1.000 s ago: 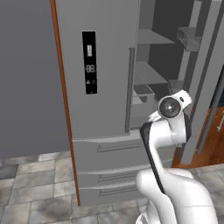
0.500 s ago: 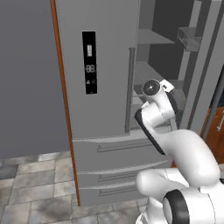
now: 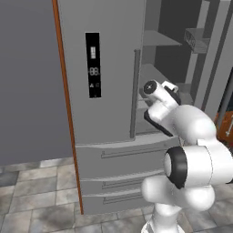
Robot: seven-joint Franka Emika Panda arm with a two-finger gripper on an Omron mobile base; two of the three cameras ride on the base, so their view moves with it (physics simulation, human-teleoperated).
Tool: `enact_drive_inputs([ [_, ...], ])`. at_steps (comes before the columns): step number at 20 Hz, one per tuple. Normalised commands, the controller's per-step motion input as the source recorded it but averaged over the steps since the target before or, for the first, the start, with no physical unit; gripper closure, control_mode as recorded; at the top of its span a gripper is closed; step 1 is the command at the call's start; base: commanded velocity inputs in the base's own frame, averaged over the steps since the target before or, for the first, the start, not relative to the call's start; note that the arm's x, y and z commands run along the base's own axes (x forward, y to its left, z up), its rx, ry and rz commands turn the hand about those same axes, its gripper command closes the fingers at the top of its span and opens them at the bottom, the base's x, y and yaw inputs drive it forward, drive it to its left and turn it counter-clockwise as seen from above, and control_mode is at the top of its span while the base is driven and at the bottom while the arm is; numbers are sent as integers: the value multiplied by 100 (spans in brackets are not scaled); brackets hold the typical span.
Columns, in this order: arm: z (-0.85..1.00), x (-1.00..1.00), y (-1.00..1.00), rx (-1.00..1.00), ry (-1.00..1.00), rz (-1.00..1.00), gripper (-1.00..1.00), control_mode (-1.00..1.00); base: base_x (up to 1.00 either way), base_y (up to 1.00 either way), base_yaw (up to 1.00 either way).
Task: Take the cakes from the fridge and place them on the empty tray on the dining counter.
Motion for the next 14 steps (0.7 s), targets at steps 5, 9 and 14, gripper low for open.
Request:
enact_drive_inputs([
  [5,-26,41,-66,-11,18,0,-100,-100,0,0,0],
  [9,-27,5,-76,-10,18,-3,-100,-100,0,0,0],
  [14,-27,-20,-99,-6,15,-6,-100,-100,0,0,0],
])
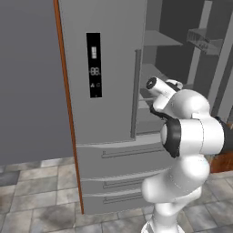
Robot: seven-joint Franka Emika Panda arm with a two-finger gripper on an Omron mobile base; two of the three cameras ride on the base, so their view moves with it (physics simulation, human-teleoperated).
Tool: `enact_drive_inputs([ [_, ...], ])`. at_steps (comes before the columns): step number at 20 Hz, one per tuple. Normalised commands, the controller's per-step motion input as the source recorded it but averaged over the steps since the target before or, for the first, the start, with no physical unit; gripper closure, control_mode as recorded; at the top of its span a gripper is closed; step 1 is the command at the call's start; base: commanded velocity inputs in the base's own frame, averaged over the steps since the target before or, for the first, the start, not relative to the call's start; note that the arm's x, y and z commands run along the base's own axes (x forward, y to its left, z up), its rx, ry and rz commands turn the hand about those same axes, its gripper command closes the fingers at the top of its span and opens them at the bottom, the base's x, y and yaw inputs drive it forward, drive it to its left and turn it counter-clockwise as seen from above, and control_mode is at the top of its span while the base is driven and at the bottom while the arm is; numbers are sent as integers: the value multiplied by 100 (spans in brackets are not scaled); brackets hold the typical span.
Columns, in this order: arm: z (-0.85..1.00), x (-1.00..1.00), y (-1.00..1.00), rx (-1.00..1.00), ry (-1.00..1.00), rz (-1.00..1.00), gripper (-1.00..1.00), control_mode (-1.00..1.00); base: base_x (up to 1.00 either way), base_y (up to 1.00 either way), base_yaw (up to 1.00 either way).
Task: Take the cakes from the fridge and place them on the empty tray on the dining counter.
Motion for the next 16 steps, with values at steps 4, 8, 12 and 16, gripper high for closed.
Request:
enact_drive_inputs([
  [4,-6,-60,-98,0,2,-2,-100,-100,0,0,0],
  [8,0,-88,-12,12,-21,1,-100,-100,0,0,0],
  [12,4,-43,19,14,-12,0,-100,-100,0,0,0],
  [16,20,-23,93,16,-21,0,-100,-100,0,0,0],
])
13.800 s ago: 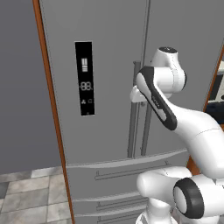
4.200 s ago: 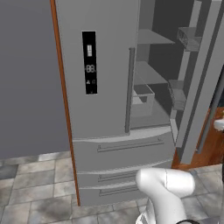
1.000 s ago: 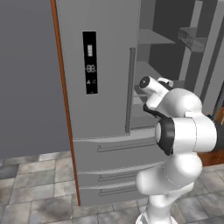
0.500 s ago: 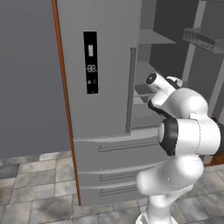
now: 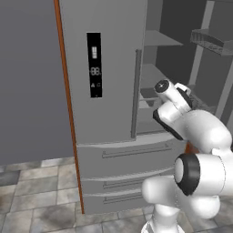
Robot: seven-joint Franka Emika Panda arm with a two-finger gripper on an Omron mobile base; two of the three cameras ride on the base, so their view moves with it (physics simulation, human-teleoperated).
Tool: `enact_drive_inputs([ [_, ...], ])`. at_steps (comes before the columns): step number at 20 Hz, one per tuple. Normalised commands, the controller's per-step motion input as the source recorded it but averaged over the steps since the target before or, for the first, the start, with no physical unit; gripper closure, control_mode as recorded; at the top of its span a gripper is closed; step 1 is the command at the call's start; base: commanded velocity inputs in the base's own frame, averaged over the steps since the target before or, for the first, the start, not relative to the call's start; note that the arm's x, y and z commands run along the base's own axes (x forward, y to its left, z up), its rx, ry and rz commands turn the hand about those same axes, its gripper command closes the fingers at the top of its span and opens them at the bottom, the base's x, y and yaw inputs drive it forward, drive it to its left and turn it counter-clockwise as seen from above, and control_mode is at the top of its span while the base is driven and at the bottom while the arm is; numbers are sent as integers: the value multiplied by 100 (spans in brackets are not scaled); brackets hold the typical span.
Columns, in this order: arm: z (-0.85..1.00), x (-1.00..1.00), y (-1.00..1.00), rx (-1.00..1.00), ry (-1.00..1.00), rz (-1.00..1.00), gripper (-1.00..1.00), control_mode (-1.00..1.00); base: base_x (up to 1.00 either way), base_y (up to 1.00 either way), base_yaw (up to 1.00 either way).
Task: Take the cakes from the fridge and place them on the empty tray on the dining counter.
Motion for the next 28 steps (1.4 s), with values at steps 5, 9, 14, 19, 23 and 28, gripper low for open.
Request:
enact_drive_inputs([
  [5,20,-4,100,28,-39,-11,-100,-100,0,0,0],
  [9,26,-6,100,39,-52,-20,-100,-100,0,0,0],
  [14,26,-1,75,43,-45,-13,-100,-100,0,0,0],
  [19,35,0,20,40,-22,-1,-100,-100,0,0,0],
  [23,24,0,0,23,-2,2,-100,-100,0,0,0],
  [28,3,4,22,4,1,12,-100,-100,0,0,0],
])
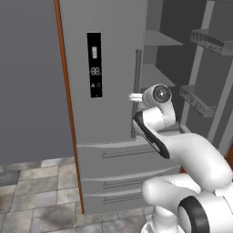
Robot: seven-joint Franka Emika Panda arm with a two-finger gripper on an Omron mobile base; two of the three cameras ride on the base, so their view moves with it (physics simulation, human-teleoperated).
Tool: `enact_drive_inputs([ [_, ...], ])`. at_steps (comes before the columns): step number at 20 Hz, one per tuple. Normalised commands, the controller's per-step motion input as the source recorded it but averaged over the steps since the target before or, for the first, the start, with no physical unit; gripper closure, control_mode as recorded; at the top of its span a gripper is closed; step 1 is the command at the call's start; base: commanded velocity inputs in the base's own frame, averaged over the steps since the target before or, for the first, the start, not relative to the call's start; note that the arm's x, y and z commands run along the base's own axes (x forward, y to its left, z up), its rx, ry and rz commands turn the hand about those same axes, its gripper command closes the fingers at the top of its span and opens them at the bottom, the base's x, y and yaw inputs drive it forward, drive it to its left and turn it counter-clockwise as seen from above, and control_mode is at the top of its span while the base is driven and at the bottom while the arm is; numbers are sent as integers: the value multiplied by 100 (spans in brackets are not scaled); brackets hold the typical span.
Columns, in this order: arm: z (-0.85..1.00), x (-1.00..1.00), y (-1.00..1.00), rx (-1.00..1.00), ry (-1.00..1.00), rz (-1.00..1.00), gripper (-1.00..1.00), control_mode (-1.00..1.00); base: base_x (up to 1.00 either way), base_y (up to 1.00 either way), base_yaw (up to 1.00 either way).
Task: Take the cakes from the fridge and place them on the empty tray on the dining counter.
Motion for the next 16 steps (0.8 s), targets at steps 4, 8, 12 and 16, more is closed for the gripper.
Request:
enact_drive_inputs([
  [4,0,40,13,-6,7,15,-100,-100,0,0,0],
  [8,0,58,0,-4,7,5,-100,-100,0,0,0],
  [12,0,69,0,-1,6,0,-100,-100,0,0,0],
  [16,0,73,0,0,2,0,-100,-100,0,0,0],
])
